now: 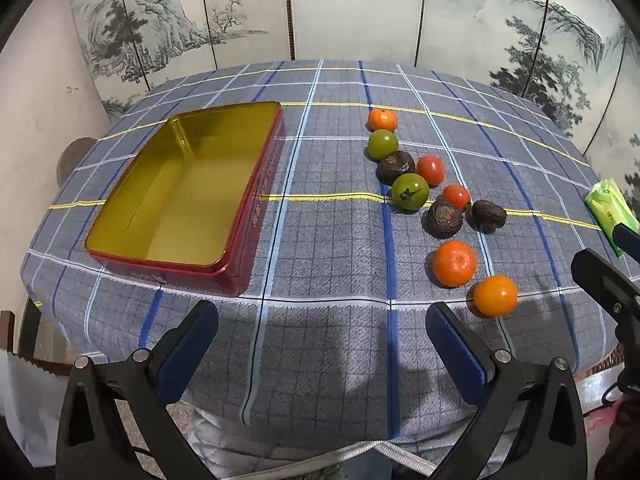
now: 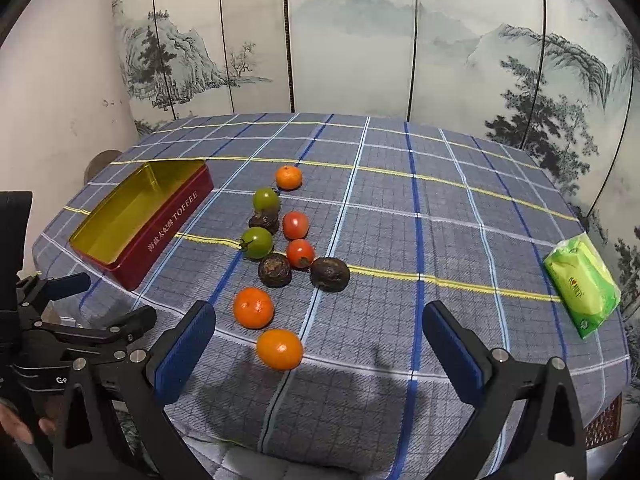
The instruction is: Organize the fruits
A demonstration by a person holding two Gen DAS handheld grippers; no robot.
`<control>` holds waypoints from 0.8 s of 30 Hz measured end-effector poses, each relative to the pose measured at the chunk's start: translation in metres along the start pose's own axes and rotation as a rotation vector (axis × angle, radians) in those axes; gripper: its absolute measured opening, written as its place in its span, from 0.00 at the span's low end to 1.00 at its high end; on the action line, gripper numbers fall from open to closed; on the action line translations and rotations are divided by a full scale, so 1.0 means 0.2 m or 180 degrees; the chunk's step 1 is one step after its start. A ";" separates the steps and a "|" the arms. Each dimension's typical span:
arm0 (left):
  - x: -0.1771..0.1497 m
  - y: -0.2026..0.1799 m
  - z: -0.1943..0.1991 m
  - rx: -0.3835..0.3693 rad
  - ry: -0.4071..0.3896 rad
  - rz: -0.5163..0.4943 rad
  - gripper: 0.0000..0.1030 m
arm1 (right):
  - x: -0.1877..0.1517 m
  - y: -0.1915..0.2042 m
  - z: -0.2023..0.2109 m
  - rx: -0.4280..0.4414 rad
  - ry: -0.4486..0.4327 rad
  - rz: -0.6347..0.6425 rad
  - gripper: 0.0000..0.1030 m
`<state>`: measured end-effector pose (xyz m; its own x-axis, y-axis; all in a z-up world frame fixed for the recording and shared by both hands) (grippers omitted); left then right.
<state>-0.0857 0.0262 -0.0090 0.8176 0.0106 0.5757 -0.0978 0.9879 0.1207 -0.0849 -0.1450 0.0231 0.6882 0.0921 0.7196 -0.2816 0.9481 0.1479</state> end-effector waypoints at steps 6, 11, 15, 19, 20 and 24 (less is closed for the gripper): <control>0.00 0.00 -0.01 -0.0001 0.0006 0.0004 1.00 | 0.00 0.01 0.01 -0.0024 -0.0011 0.0026 1.00; 0.00 0.00 -0.01 -0.0002 0.0005 0.0007 1.00 | 0.00 0.02 0.00 -0.0058 0.0024 0.0082 1.00; 0.00 0.00 -0.02 0.0011 0.0003 0.0003 1.00 | 0.00 0.04 -0.01 -0.0078 0.0053 0.0163 1.00; -0.01 0.00 -0.02 0.0010 0.0007 0.0000 1.00 | -0.01 0.03 -0.02 -0.0095 0.0062 0.0163 1.00; -0.01 0.00 -0.02 0.0015 0.0007 -0.0005 1.00 | -0.01 0.03 -0.02 -0.0098 0.0068 0.0148 1.00; -0.01 0.00 -0.02 0.0017 0.0015 0.0001 1.00 | -0.01 0.02 -0.03 -0.0053 0.0103 0.0143 1.00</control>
<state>-0.0852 0.0263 -0.0146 0.8202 0.0117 0.5720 -0.1011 0.9870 0.1248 -0.0833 -0.1393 0.0177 0.6966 0.1442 0.7028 -0.3017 0.9477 0.1045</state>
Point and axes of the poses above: each gripper's, at about its wrist camera, not at the fingertips, and z roughly against the way its jaws point, y to its left, x to its top, the point moved 2 cm from there along -z, roughly the way its jaws point, and after that the axes turned 8 degrees about x, right-handed, at the moved point
